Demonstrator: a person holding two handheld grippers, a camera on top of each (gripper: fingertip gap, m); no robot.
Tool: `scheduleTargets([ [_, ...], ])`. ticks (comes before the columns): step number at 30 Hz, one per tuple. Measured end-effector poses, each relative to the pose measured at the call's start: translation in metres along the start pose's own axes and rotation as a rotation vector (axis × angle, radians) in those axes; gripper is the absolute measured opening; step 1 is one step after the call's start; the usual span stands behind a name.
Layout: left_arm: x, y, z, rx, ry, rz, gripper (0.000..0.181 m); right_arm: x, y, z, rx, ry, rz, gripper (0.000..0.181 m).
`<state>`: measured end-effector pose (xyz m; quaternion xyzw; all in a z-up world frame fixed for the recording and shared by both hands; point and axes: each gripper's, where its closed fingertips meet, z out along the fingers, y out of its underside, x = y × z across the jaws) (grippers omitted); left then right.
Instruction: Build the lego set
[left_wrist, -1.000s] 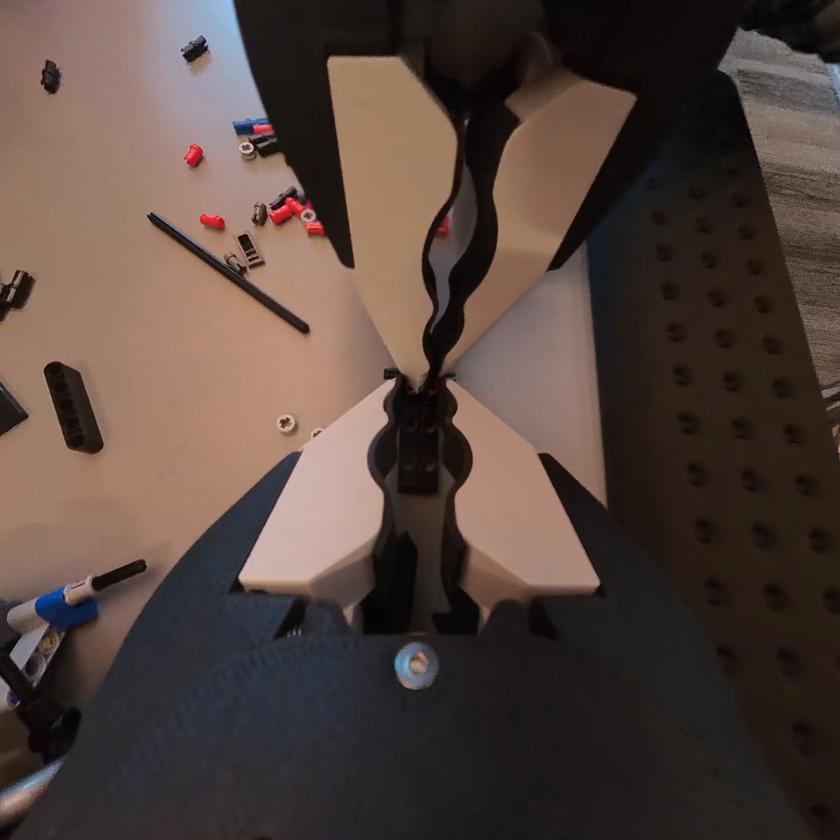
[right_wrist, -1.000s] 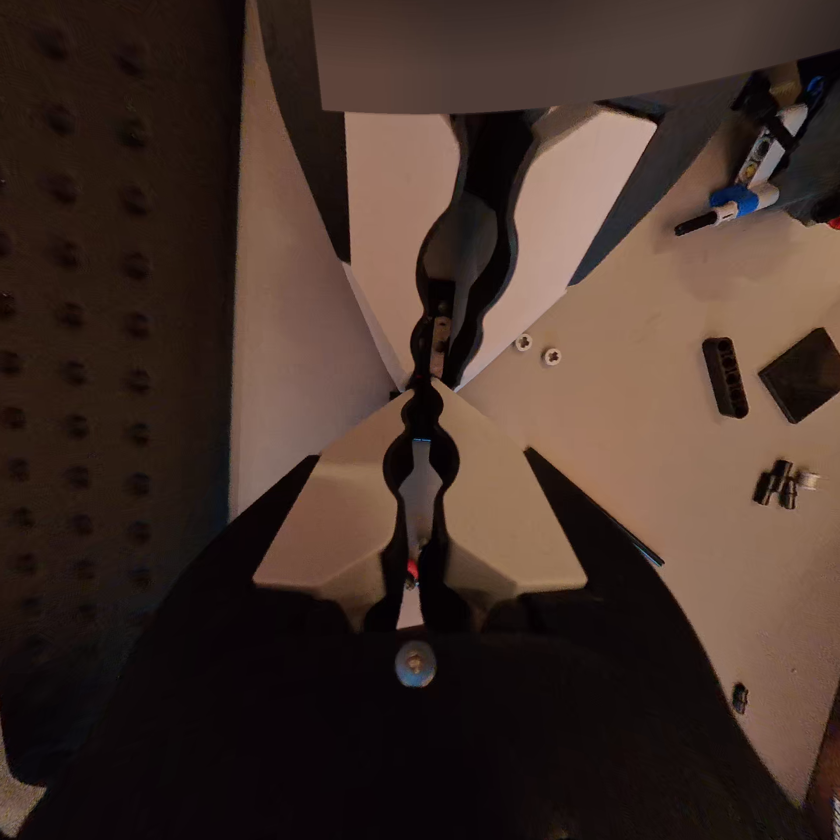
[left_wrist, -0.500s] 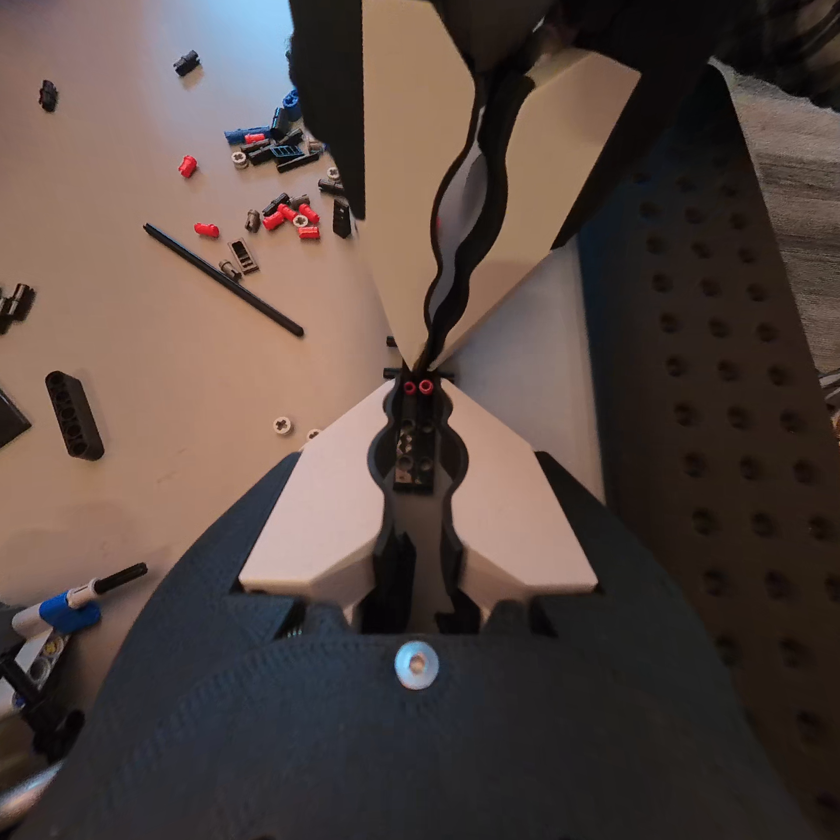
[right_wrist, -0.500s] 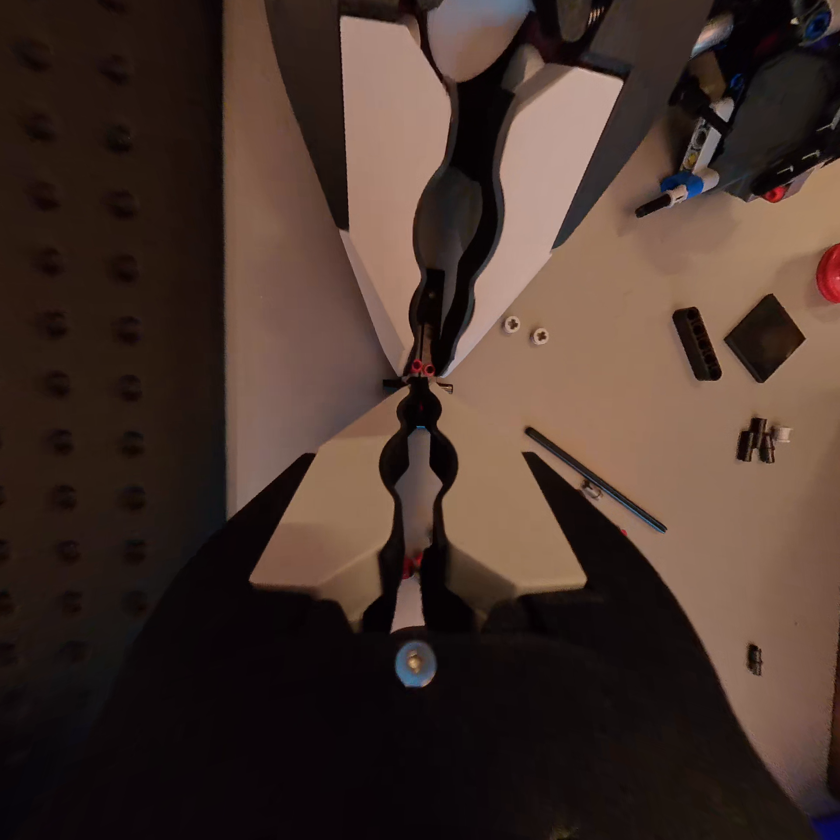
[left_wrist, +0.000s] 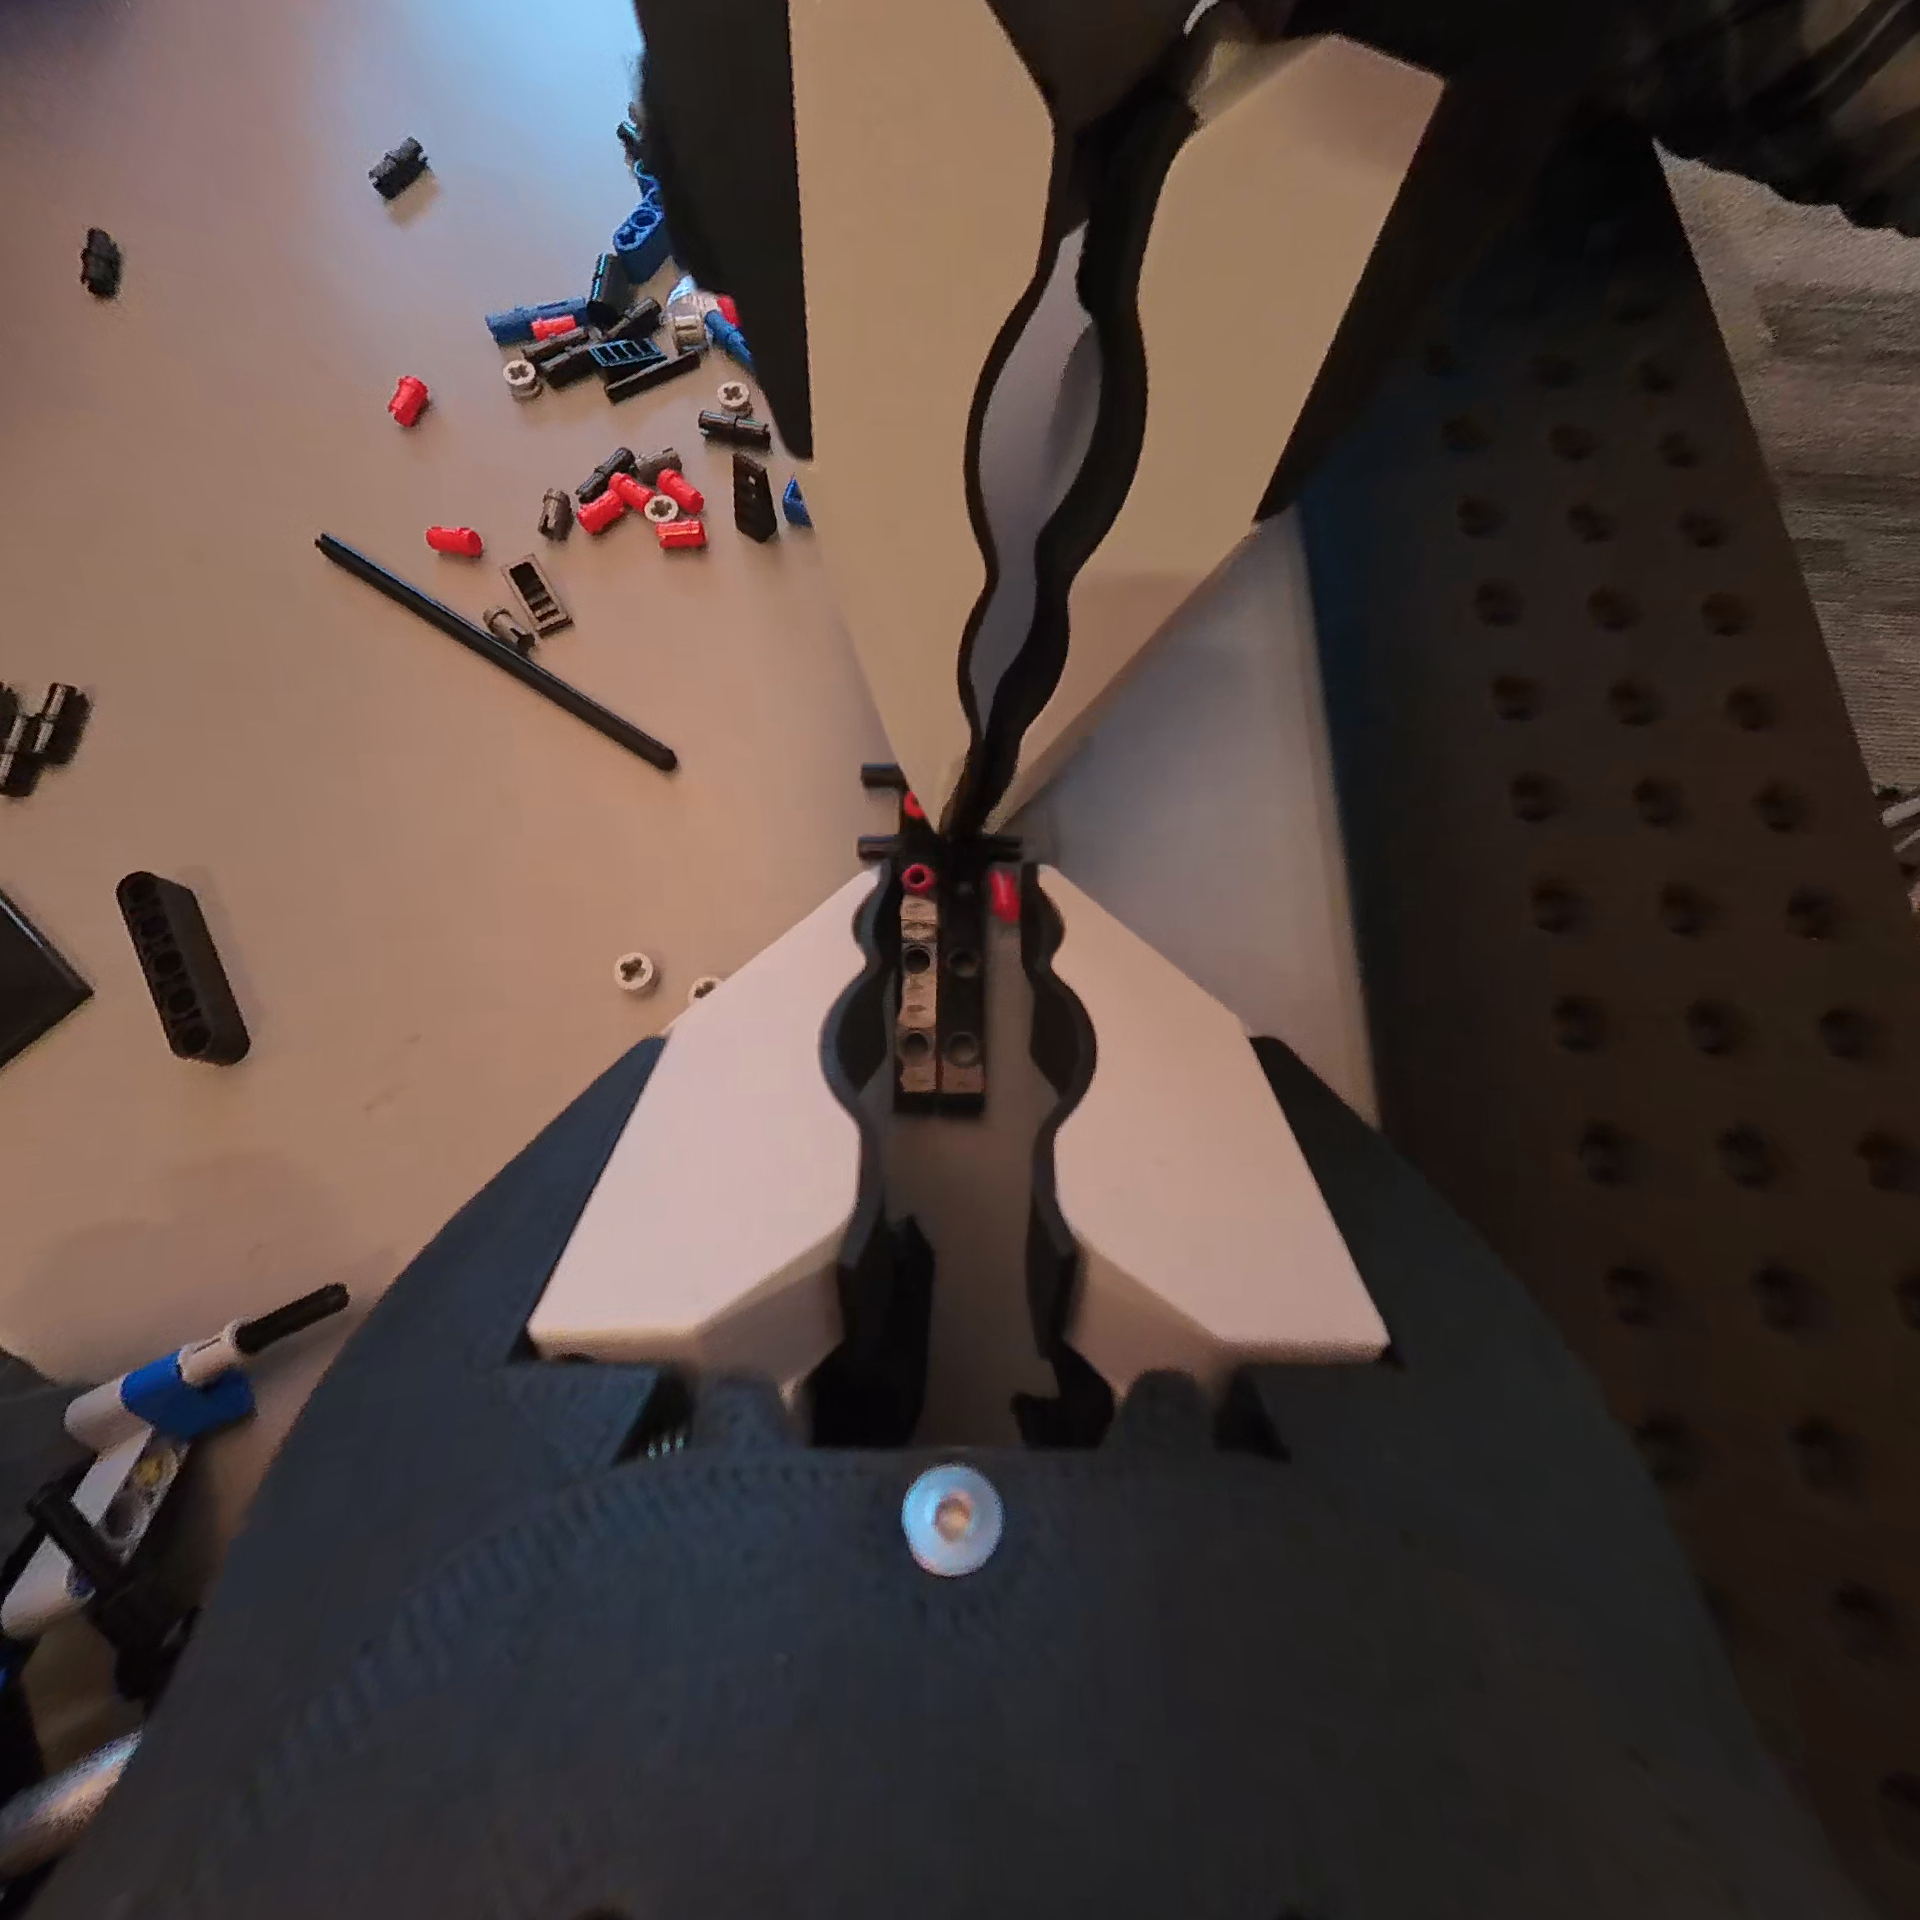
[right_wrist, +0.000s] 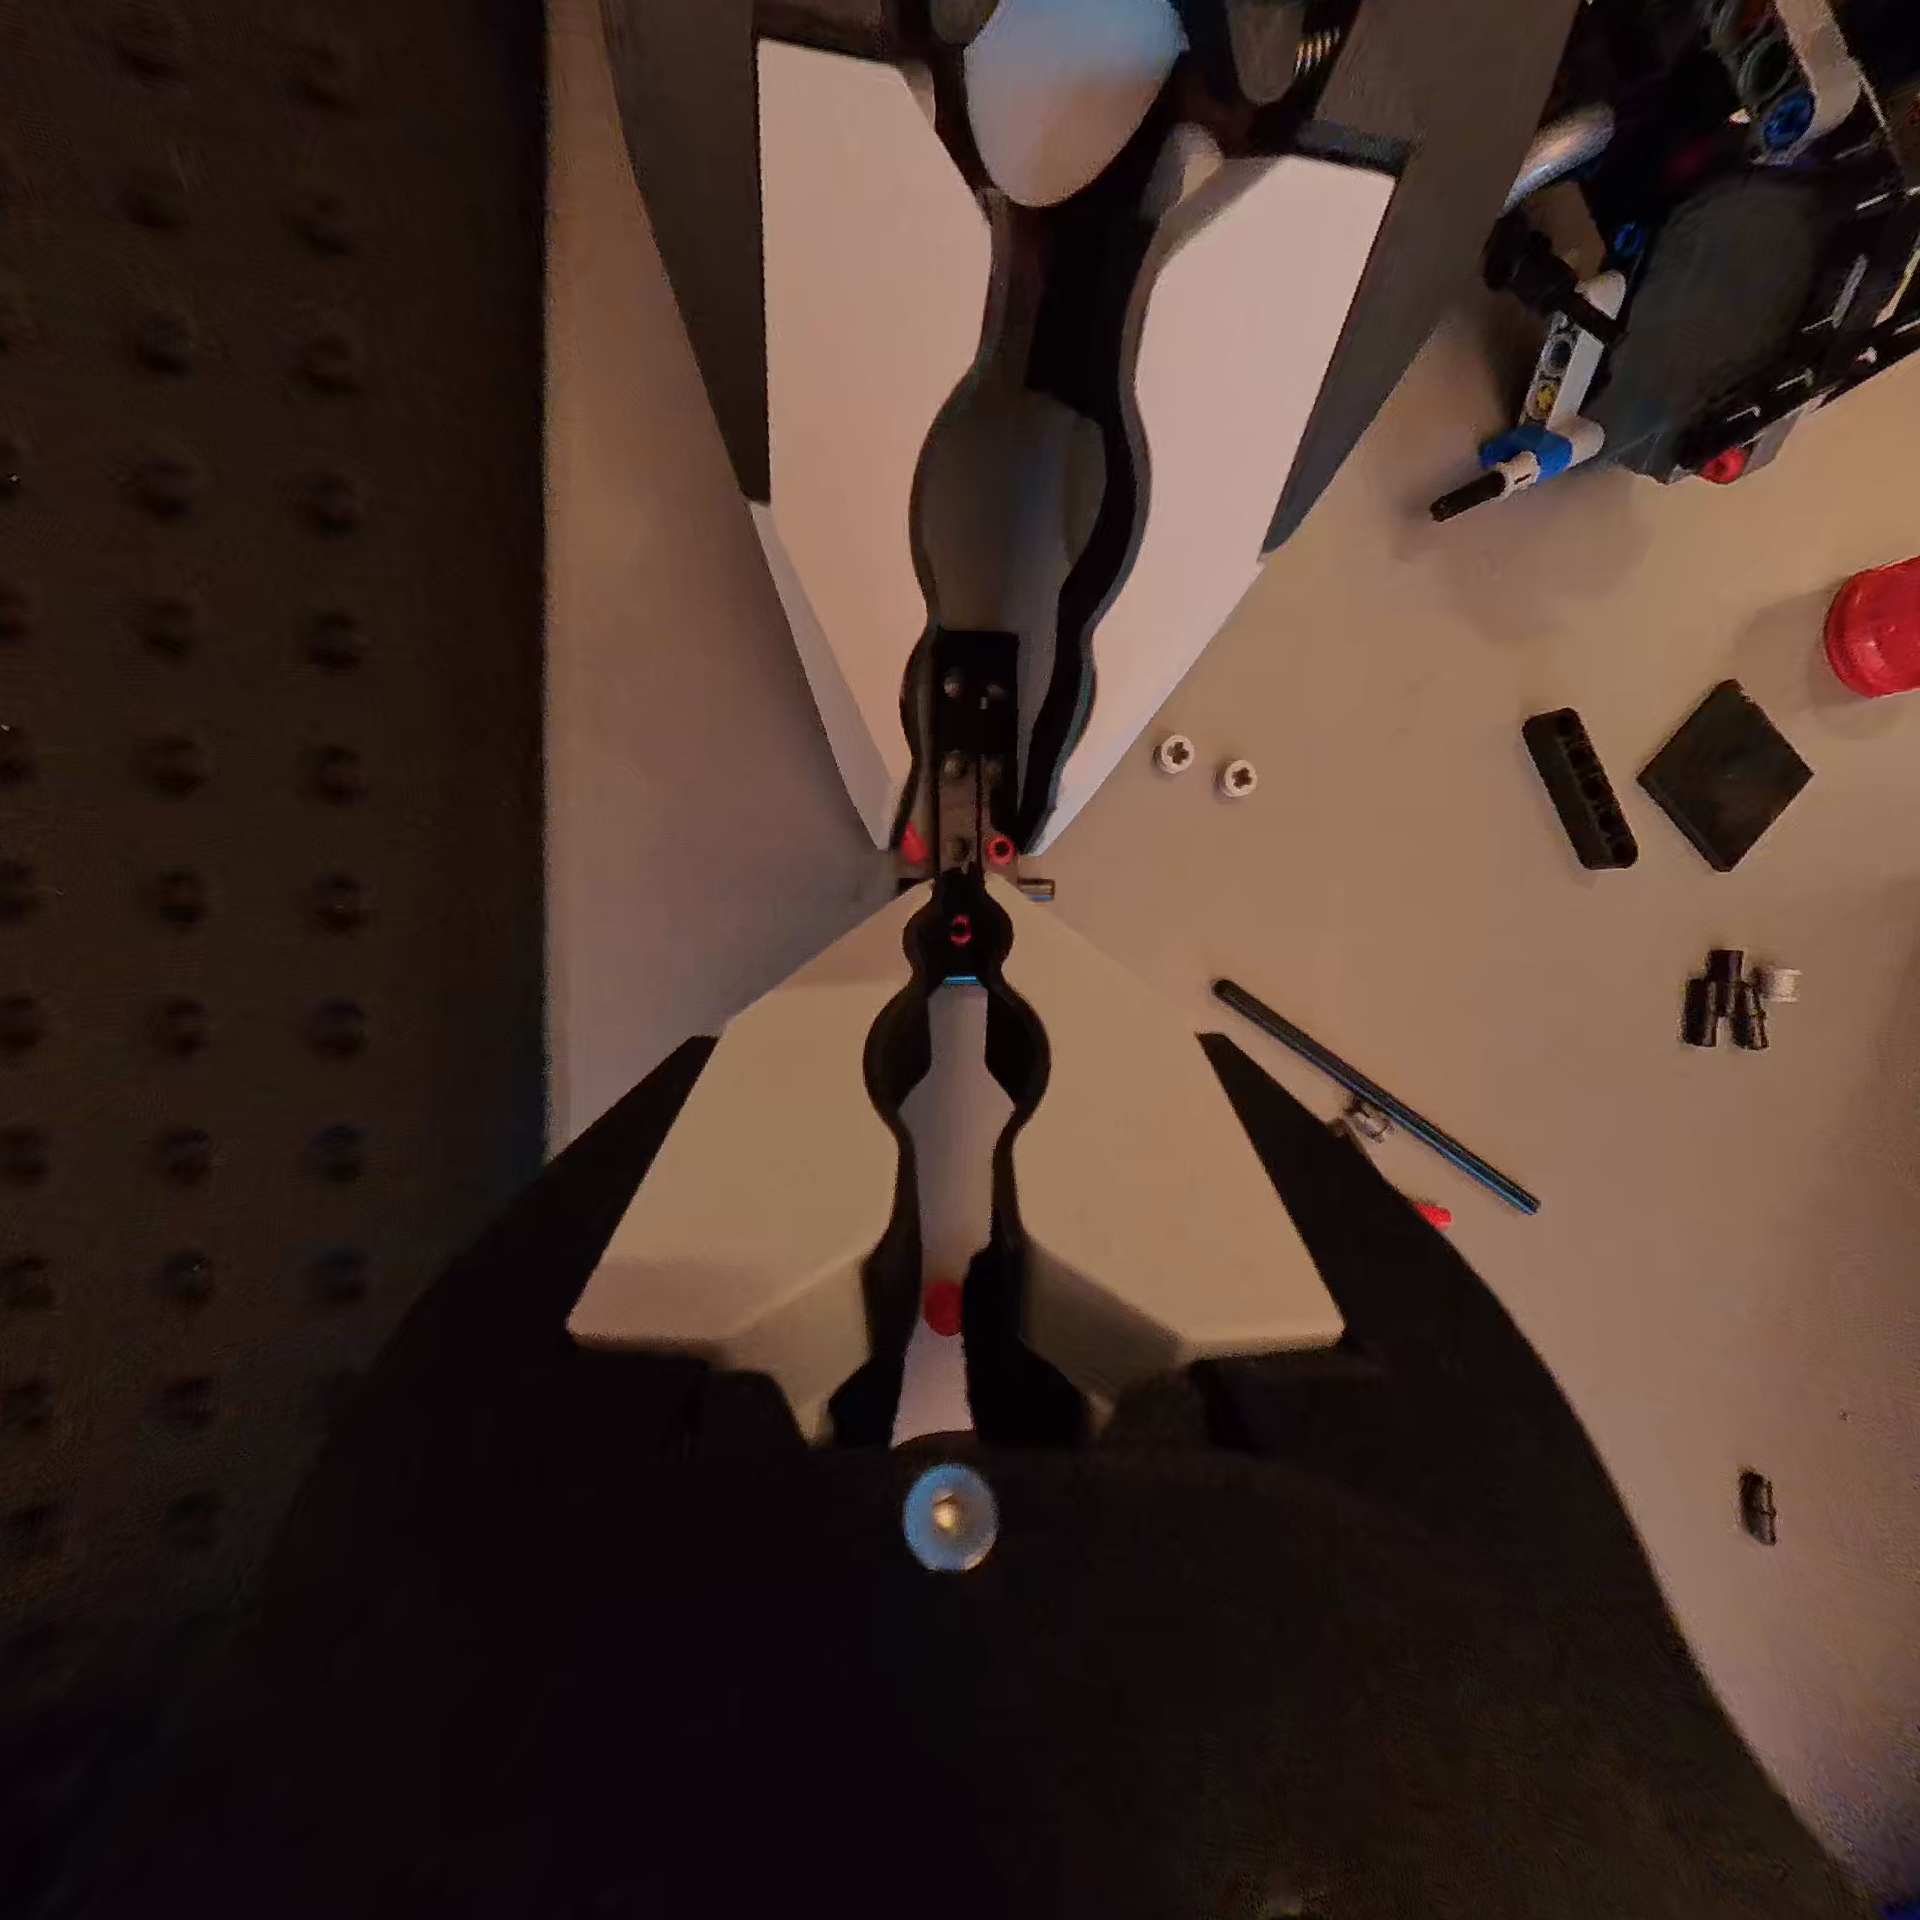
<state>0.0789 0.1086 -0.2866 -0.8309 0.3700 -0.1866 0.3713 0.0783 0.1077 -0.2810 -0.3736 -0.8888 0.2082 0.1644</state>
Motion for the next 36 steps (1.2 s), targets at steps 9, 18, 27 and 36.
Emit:
scheduleTargets([
  [9,0.000,0.006,-0.006,-0.038,-0.030,0.056,0.026,-0.007,0.001,-0.007,0.014,0.020,0.020,0.003],
  [18,-0.001,0.008,-0.017,-0.054,-0.064,0.081,0.026,-0.022,-0.002,0.008,0.022,0.002,0.114,0.011],
  [27,0.002,0.007,0.000,-0.079,-0.106,0.141,0.037,-0.022,-0.009,0.014,0.060,0.007,0.170,0.010],
  [36,0.003,0.006,-0.013,-0.052,-0.070,0.108,0.037,-0.021,-0.012,0.015,0.084,0.018,0.191,0.008],
])
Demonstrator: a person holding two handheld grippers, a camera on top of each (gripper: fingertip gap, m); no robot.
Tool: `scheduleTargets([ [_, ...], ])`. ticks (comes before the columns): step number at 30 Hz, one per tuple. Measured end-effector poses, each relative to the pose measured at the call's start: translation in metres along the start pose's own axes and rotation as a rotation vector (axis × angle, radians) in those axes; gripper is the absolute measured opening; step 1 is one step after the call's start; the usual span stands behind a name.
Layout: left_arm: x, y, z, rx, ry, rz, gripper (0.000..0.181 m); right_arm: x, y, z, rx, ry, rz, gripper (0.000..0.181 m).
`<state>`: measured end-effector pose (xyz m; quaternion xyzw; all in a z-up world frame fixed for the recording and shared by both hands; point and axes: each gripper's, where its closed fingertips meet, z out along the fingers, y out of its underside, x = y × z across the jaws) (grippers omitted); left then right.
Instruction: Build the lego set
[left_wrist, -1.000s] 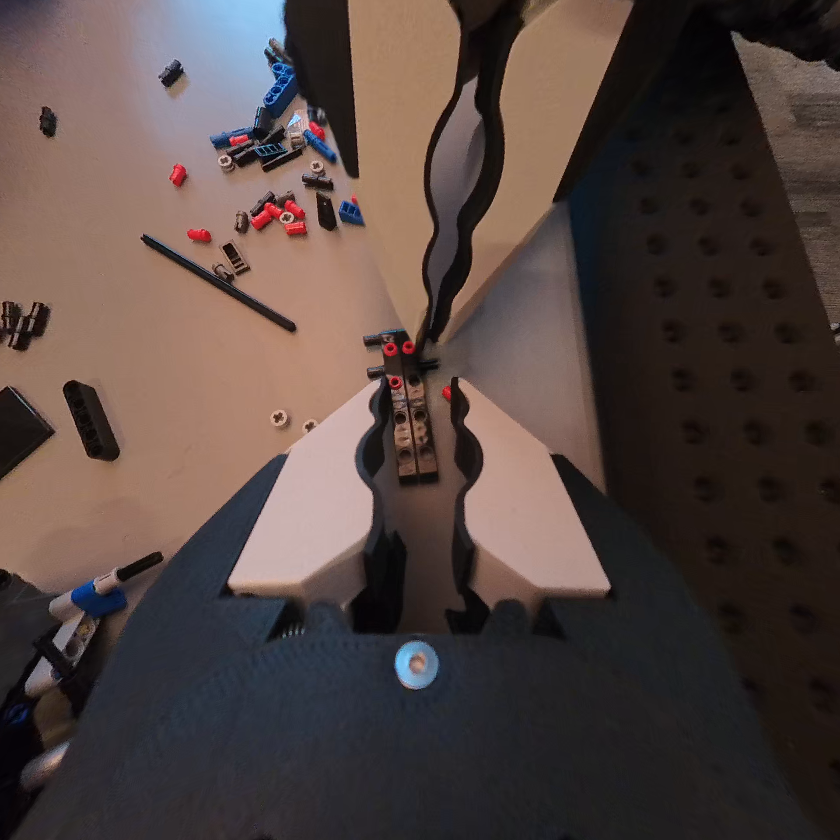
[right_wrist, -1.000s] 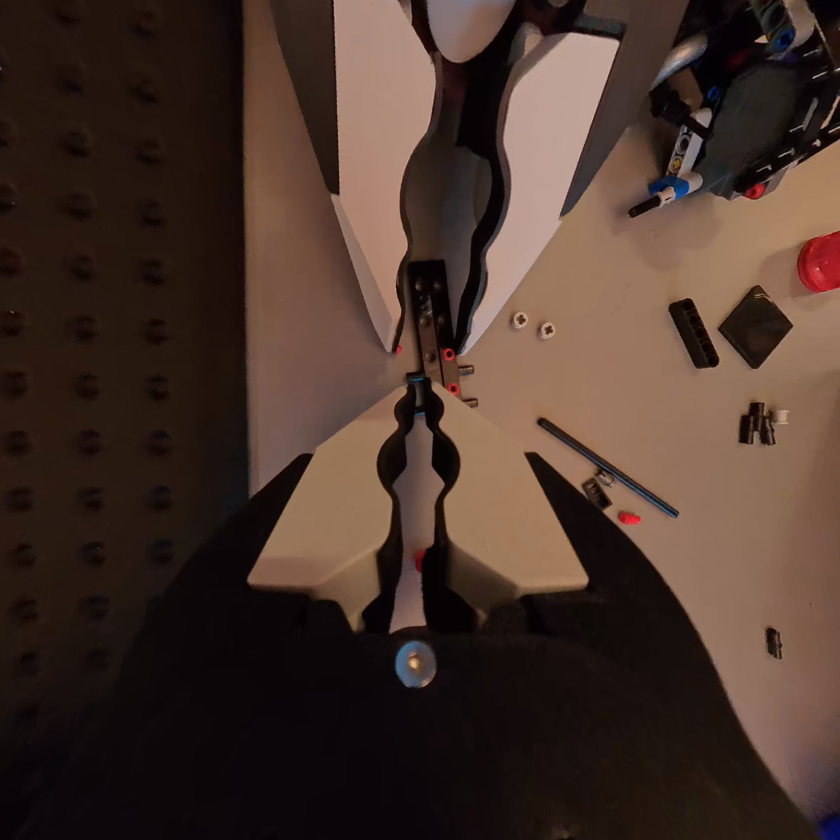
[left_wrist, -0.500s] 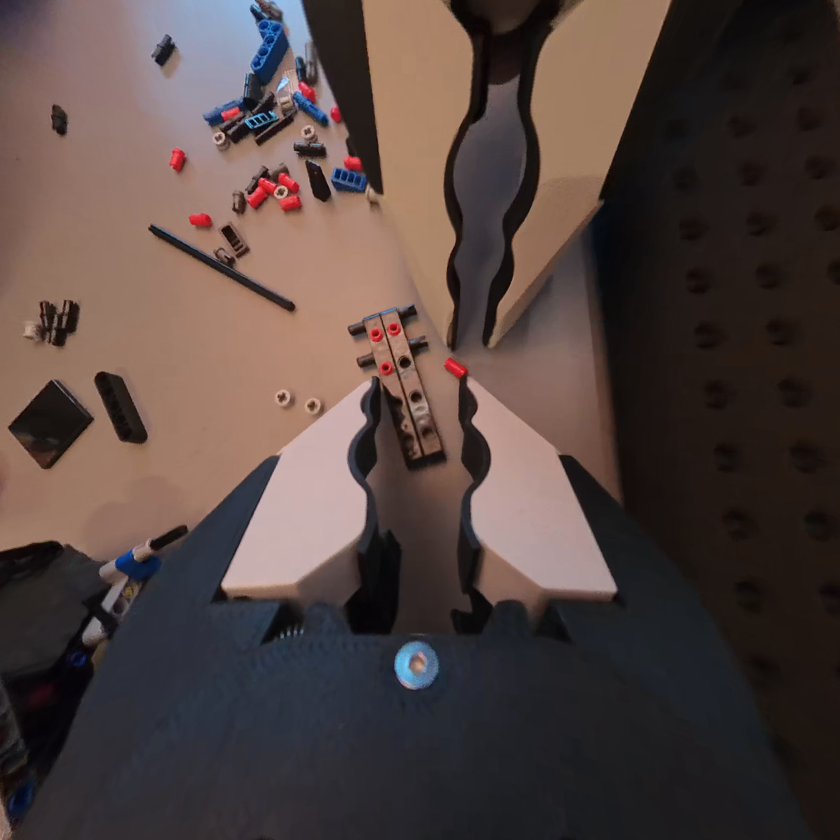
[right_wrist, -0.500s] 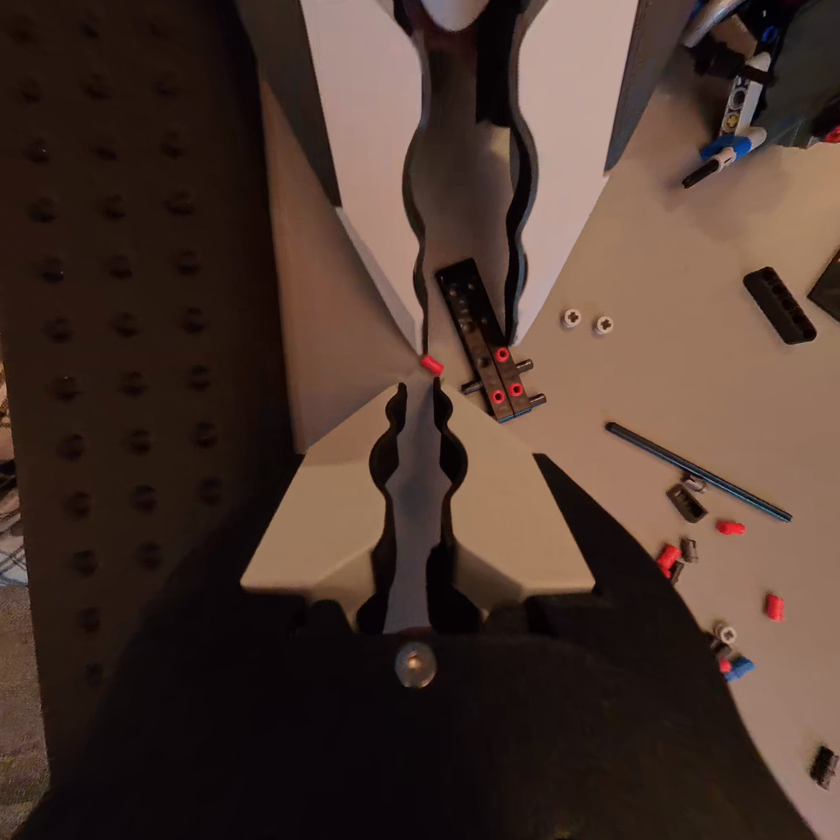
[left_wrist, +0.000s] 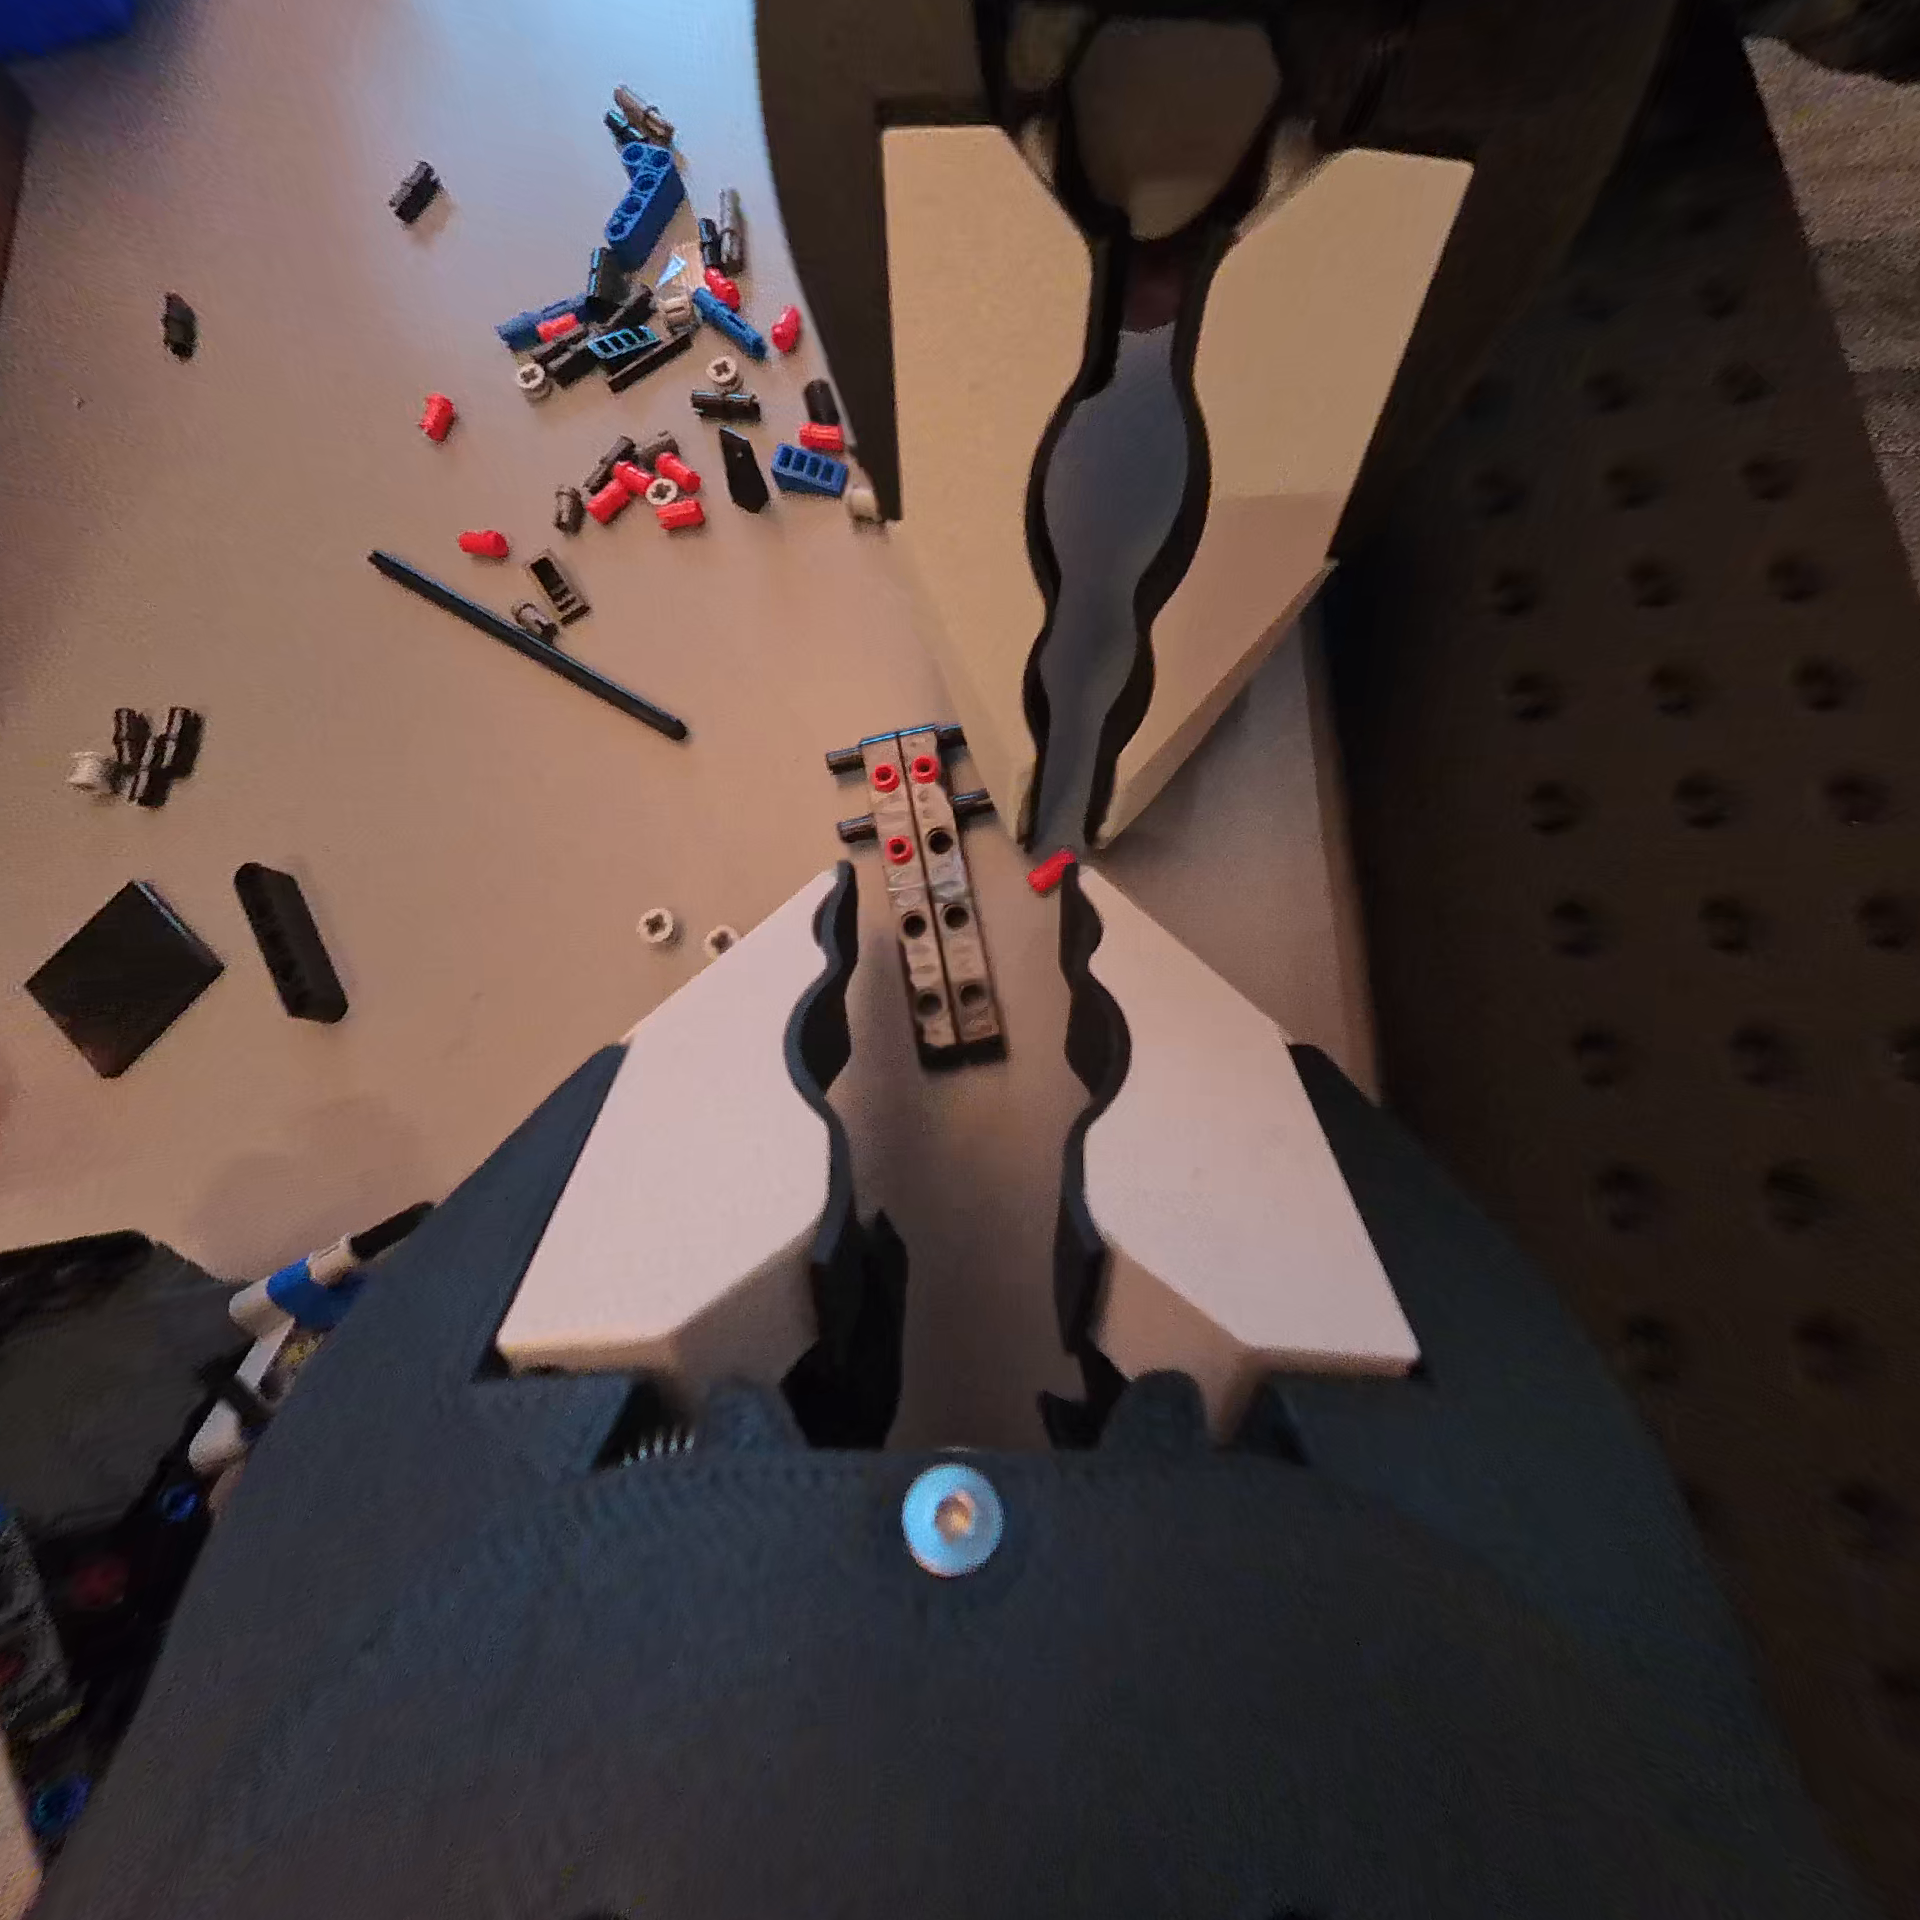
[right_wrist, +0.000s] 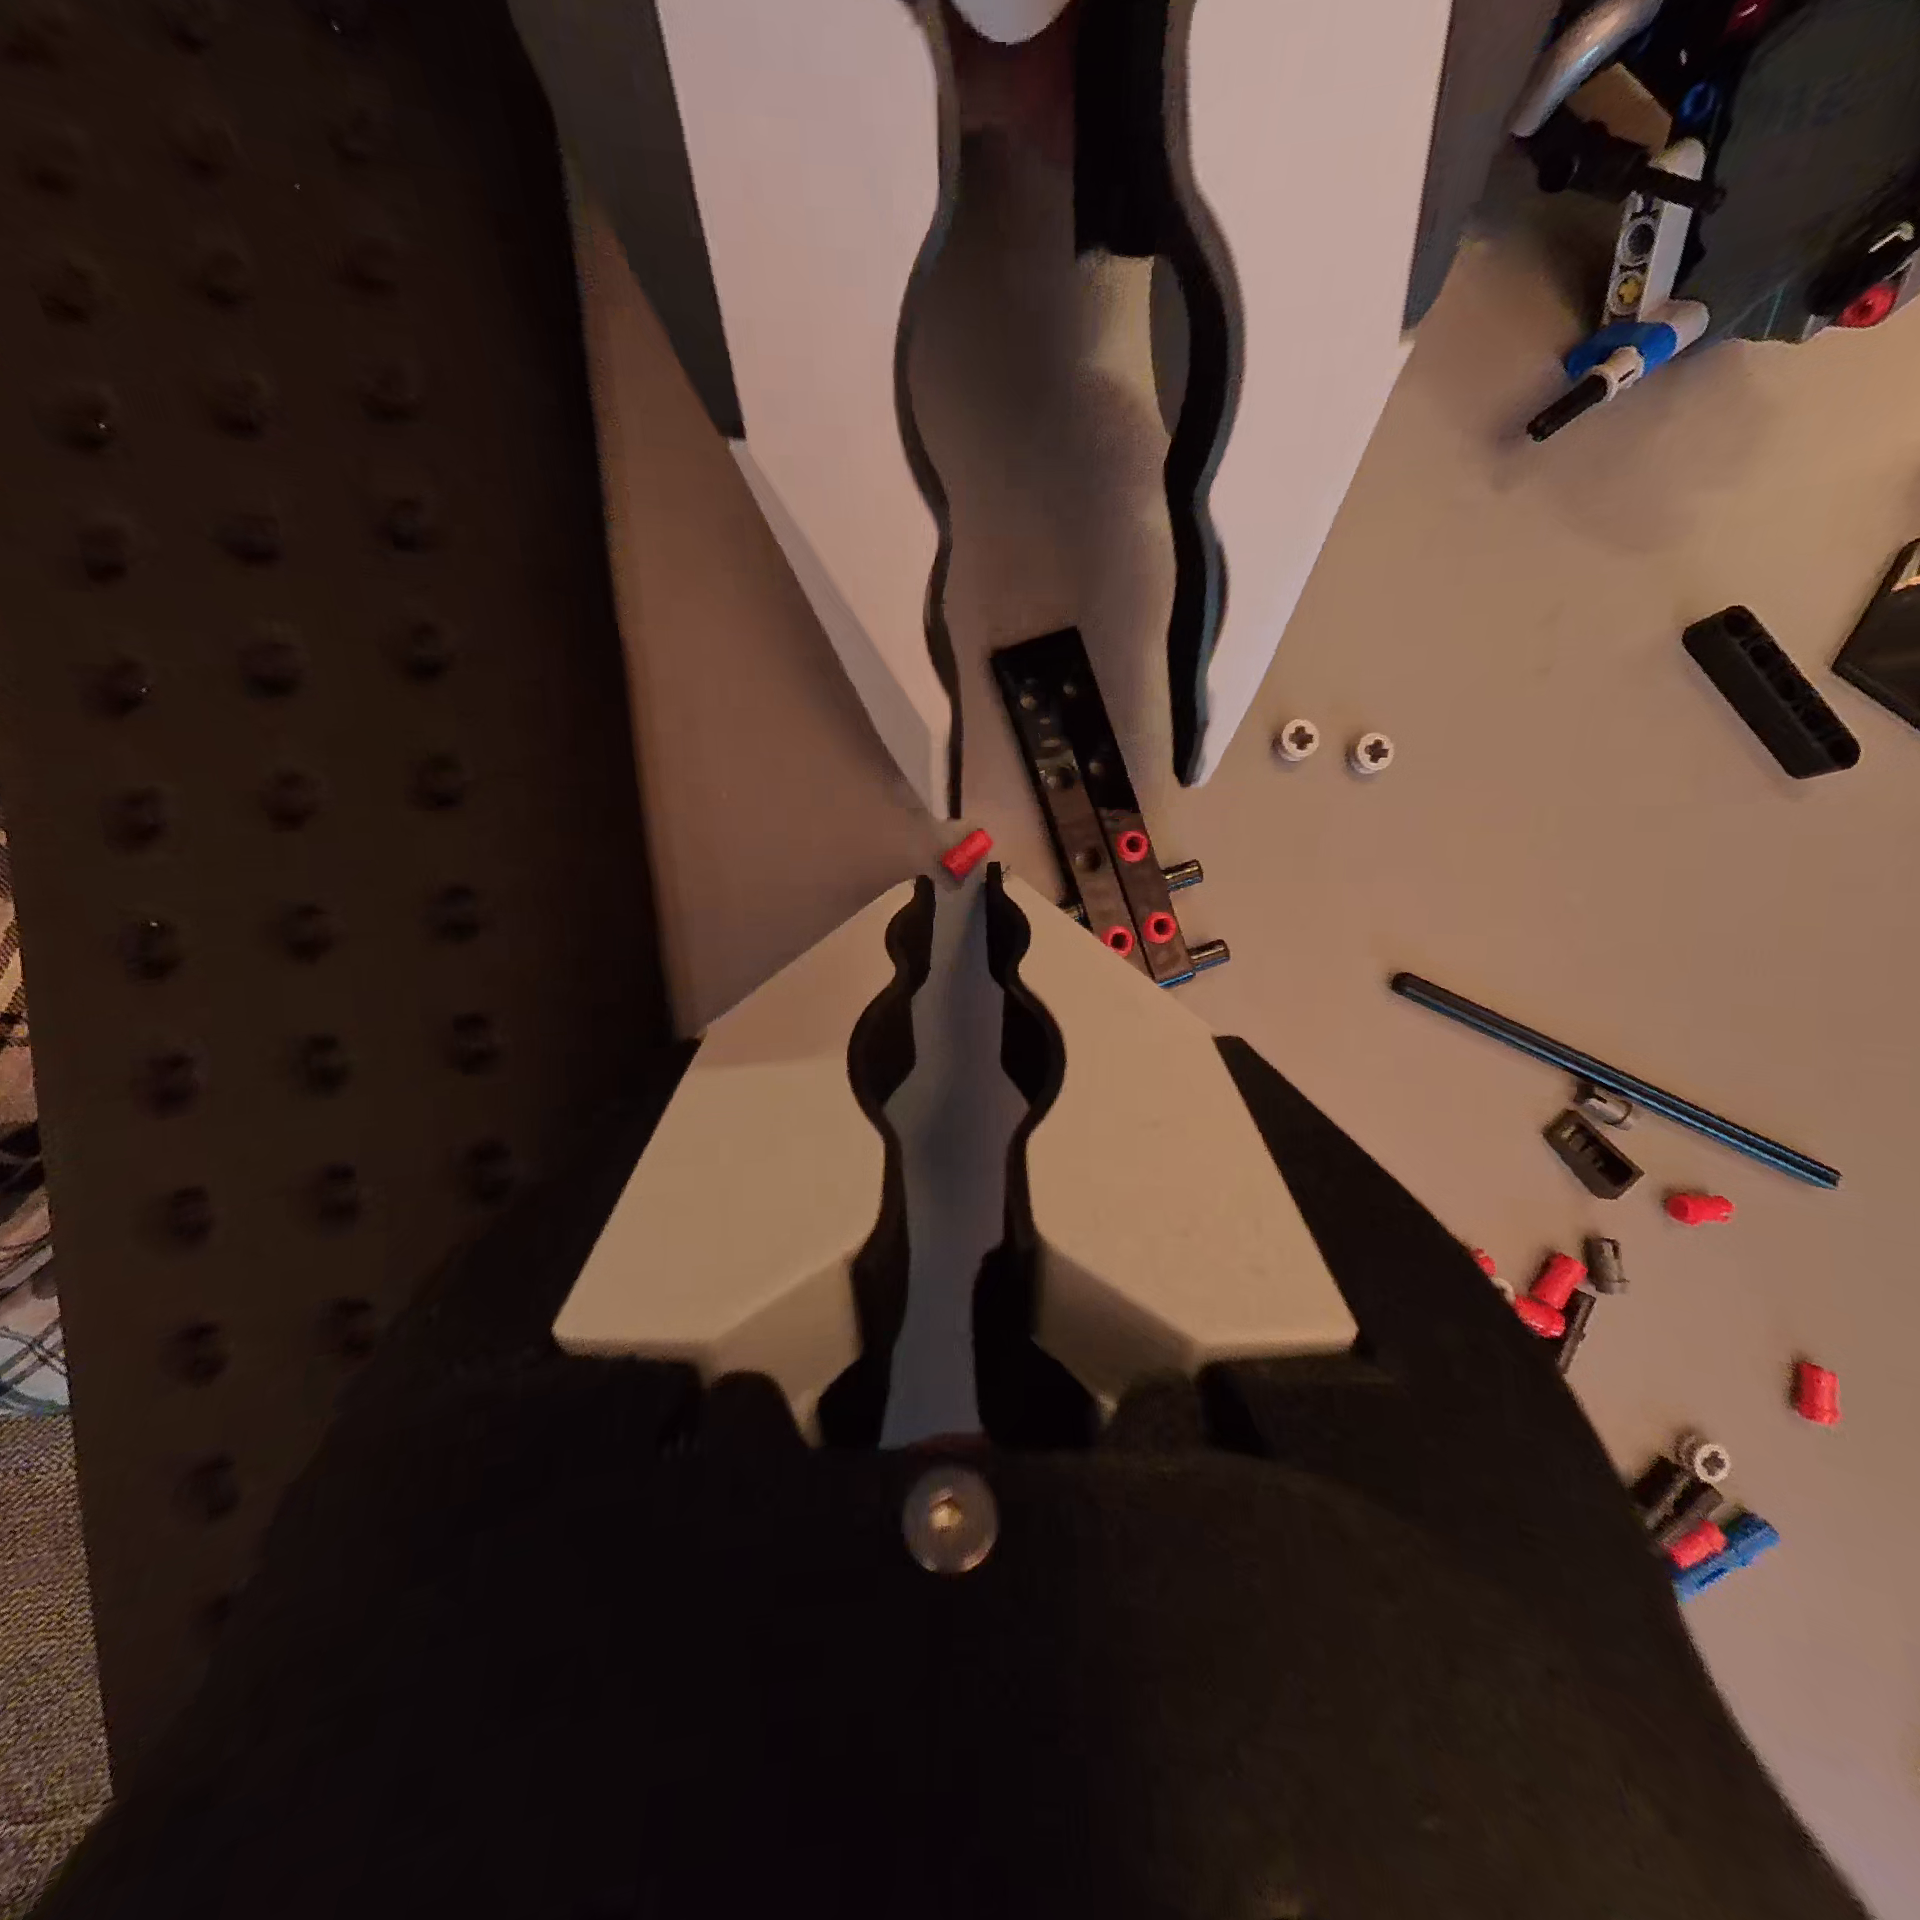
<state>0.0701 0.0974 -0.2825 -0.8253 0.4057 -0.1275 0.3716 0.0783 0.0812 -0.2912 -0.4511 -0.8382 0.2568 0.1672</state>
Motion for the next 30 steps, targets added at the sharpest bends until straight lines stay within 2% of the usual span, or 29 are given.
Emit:
scheduleTargets([
  [9,0.004,0.005,0.008,-0.029,0.008,0.006,0.038,-0.002,-0.004,0.003,0.021,0.016,0.032,0.004],
  [14,0.002,0.003,0.003,-0.017,-0.007,0.023,0.039,-0.001,-0.004,0.002,0.042,0.013,0.045,0.003],
  [18,0.005,-0.010,-0.007,0.046,-0.068,0.162,0.036,0.002,-0.014,-0.008,0.154,-0.040,0.140,0.003],
  [22,0.011,-0.024,-0.014,0.101,-0.156,0.355,0.021,0.006,-0.022,-0.026,0.272,-0.113,0.247,0.003],
  [24,0.009,-0.028,-0.014,0.108,-0.200,0.402,0.011,0.007,-0.024,-0.032,0.310,-0.148,0.283,0.003],
  [30,0.005,-0.034,-0.018,0.116,-0.280,0.480,0.005,0.011,-0.026,-0.040,0.369,-0.183,0.336,0.003],
])
